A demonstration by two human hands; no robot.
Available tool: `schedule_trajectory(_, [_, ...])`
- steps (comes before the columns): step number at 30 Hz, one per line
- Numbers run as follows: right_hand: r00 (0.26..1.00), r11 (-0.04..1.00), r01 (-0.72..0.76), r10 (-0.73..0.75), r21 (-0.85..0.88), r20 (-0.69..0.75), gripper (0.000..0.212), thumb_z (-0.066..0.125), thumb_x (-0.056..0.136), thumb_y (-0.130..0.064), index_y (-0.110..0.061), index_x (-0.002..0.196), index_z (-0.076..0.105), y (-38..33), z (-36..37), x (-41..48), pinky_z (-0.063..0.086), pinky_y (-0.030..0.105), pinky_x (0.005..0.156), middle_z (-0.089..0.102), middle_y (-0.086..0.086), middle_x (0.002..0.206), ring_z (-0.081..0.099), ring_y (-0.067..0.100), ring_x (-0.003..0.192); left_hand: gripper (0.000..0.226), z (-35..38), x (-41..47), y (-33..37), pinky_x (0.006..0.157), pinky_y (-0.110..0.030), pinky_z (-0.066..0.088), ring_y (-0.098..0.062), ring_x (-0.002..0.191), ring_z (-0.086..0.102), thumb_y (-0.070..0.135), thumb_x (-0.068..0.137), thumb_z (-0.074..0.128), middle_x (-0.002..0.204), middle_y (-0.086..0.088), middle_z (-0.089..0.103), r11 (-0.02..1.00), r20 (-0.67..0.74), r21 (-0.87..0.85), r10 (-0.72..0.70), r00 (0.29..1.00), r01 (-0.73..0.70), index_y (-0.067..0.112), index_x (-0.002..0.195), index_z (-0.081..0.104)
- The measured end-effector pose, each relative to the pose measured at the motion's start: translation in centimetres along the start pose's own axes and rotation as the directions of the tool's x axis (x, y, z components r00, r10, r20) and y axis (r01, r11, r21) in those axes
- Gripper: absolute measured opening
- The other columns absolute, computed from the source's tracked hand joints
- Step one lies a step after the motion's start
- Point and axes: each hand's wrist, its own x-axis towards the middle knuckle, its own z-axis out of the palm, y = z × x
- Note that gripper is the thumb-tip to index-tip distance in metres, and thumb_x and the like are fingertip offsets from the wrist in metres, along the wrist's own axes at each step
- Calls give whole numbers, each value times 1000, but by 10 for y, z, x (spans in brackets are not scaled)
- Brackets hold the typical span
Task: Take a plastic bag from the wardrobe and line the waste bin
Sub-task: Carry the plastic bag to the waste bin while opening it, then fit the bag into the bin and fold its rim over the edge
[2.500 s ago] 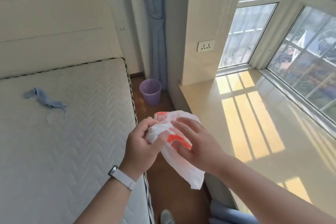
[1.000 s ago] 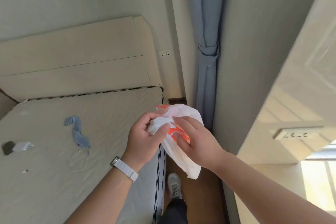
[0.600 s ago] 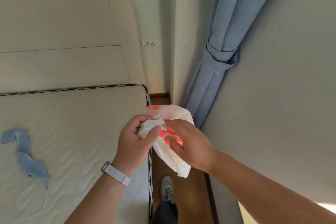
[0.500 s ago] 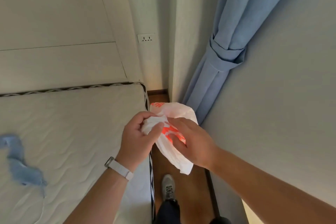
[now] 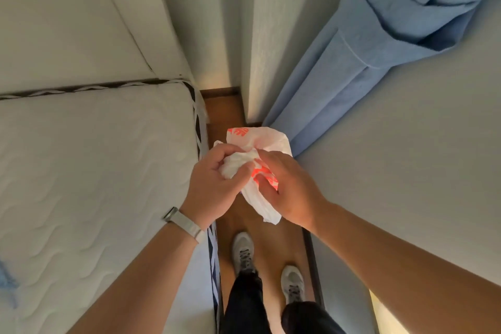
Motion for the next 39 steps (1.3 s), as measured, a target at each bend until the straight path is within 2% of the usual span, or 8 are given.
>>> schedule_trajectory(5, [999,998,-53,53,41,8,45,65,93,-14,-8,136,52,87,62,17,50,41,94,65,10,120,61,27,109,21,46,35,-82,63,-7,48,-2,84,63,27,84,74,91,17,65,999,33,44,-24,999,22,27,101,63])
schedule_trajectory(10, [993,993,-113,112,42,21,46,58,98,-24,-17,141,45,168,122,30,52,37,94,61,4,128,58,19,113,23,96,65,-169,73,-17,54,-7,90,64,27,86,72,96,17,64,994,32,107,-20,999,16,26,106,61])
schedule_trajectory(17, [987,986,-159,160,43,-29,42,52,99,-36,-29,140,41,259,202,45,54,30,90,58,-7,129,57,10,111,23,141,97,-266,70,-10,51,-4,90,63,23,87,71,96,17,64,992,85,120,38,996,-48,26,107,61])
schedule_trajectory(21, [987,987,-130,137,91,-81,34,52,99,-36,-31,132,46,295,233,47,56,34,84,60,-9,120,57,7,104,23,155,111,-302,68,-11,50,-4,88,65,25,87,72,95,13,66,988,156,115,84,984,-103,22,109,64])
schedule_trajectory(27, [985,993,-110,115,50,-127,39,51,97,-38,-31,135,43,334,268,39,48,26,86,60,-8,123,56,8,109,18,173,115,-339,64,-8,47,1,81,62,25,85,73,89,15,65,980,180,151,103,978,-131,26,102,65])
schedule_trajectory(33, [971,991,-82,103,105,-214,36,50,98,-37,-28,132,47,356,290,38,55,37,85,63,-6,118,59,9,102,19,188,117,-350,64,-7,46,4,79,61,27,83,75,87,16,65,945,228,263,135,964,-194,29,99,65])
schedule_trajectory(36, [951,988,-92,125,126,-284,35,50,98,-35,-28,133,48,364,300,36,53,31,84,64,-2,118,59,13,100,21,187,119,-351,64,-7,46,4,78,61,25,82,76,88,13,66,935,263,284,138,955,-214,27,100,66])
schedule_trajectory(39, [922,990,-94,126,105,-367,36,52,97,-31,-24,132,54,373,309,32,41,8,78,67,0,114,61,13,95,23,189,121,-354,67,-5,45,3,81,61,26,82,77,91,13,67,914,330,320,139,934,-249,26,102,67])
